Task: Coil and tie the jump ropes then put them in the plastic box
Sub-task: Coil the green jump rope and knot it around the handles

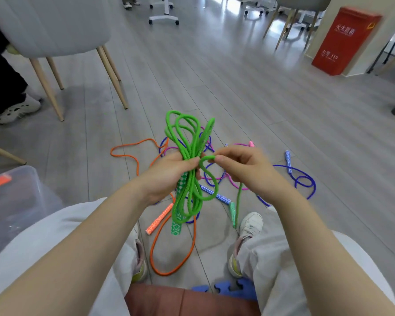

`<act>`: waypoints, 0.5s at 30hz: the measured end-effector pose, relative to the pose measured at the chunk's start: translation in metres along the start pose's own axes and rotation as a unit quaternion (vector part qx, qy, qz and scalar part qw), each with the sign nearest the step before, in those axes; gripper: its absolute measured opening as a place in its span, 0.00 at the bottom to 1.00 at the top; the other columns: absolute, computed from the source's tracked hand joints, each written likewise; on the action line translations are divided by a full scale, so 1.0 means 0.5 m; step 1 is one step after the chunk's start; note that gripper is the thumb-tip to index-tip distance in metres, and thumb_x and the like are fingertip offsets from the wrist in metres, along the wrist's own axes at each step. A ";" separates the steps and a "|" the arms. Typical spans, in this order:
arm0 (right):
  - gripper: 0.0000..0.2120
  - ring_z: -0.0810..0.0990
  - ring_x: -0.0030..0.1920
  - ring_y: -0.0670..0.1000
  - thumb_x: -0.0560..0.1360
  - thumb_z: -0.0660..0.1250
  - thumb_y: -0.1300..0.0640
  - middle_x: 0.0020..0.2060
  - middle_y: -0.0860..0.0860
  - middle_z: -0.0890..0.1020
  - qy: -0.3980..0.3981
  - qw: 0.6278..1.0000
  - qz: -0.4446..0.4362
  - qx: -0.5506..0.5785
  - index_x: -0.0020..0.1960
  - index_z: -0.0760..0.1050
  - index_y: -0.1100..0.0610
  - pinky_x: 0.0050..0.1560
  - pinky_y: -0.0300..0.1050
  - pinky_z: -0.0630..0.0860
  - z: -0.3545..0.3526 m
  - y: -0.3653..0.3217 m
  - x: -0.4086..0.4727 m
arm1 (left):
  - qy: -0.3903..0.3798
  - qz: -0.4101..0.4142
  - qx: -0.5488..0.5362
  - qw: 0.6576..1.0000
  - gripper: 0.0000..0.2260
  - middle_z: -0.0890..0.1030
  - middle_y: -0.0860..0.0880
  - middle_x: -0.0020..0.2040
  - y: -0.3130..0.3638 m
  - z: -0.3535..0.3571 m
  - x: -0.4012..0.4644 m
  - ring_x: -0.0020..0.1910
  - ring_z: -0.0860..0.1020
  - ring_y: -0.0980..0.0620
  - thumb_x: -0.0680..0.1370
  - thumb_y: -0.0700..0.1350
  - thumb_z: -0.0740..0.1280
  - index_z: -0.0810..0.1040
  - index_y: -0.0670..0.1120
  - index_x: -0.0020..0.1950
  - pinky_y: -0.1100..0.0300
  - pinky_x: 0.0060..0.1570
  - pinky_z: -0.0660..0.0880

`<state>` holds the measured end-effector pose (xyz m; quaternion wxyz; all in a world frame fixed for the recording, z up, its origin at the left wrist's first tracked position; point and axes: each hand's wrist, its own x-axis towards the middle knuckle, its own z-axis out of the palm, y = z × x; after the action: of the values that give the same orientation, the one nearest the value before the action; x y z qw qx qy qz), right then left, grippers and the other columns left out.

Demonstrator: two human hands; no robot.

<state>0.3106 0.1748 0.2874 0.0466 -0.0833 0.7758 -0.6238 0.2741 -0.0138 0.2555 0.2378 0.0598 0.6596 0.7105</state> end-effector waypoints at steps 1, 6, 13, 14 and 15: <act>0.07 0.69 0.25 0.39 0.79 0.63 0.64 0.23 0.40 0.74 -0.002 1.000 0.001 -0.004 0.52 0.79 0.63 0.30 0.29 0.65 0.004 0.002 0.001 | -0.006 -0.005 0.001 1.000 0.09 0.78 0.43 0.45 -0.003 0.003 0.000 0.41 0.76 0.49 0.81 0.41 0.63 0.78 0.42 0.59 0.52 0.43 0.75; 0.09 0.65 0.25 0.40 0.80 0.63 0.62 0.22 0.40 0.71 -0.029 0.996 0.030 -0.080 0.53 0.82 0.58 0.31 0.31 0.63 -0.007 0.010 0.001 | -0.004 0.008 -0.015 1.000 0.09 0.81 0.48 0.49 -0.007 0.006 0.004 0.43 0.78 0.52 0.82 0.41 0.60 0.78 0.43 0.57 0.55 0.48 0.74; 0.16 0.68 0.32 0.44 0.78 0.59 0.66 0.35 0.50 0.71 0.006 0.993 0.017 -0.117 0.53 0.81 0.50 0.39 0.41 0.66 0.020 0.019 0.006 | 0.034 0.025 0.019 0.999 0.07 0.82 0.49 0.47 -0.011 -0.003 0.012 0.47 0.78 0.50 0.81 0.41 0.63 0.80 0.47 0.52 0.53 0.52 0.74; 0.14 0.68 0.33 0.46 0.77 0.62 0.65 0.35 0.51 0.72 0.019 0.996 0.005 -0.092 0.53 0.79 0.51 0.38 0.42 0.67 0.026 0.020 0.007 | 0.039 0.026 0.022 0.999 0.07 0.82 0.48 0.47 -0.008 -0.003 0.011 0.47 0.78 0.49 0.81 0.40 0.62 0.80 0.46 0.52 0.52 0.52 0.75; 0.10 0.70 0.34 0.48 0.76 0.65 0.65 0.35 0.51 0.73 0.036 0.997 -0.003 -0.066 0.53 0.77 0.51 0.38 0.42 0.68 0.030 0.024 0.009 | 0.042 0.025 0.023 0.999 0.07 0.82 0.46 0.47 -0.007 -0.005 0.012 0.47 0.78 0.48 0.81 0.40 0.62 0.79 0.45 0.52 0.50 0.53 0.76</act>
<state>0.3080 0.1618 0.2728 0.0112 -0.0663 0.8161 -0.5739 0.2690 -0.0135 0.2503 0.1908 0.0518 0.6838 0.7023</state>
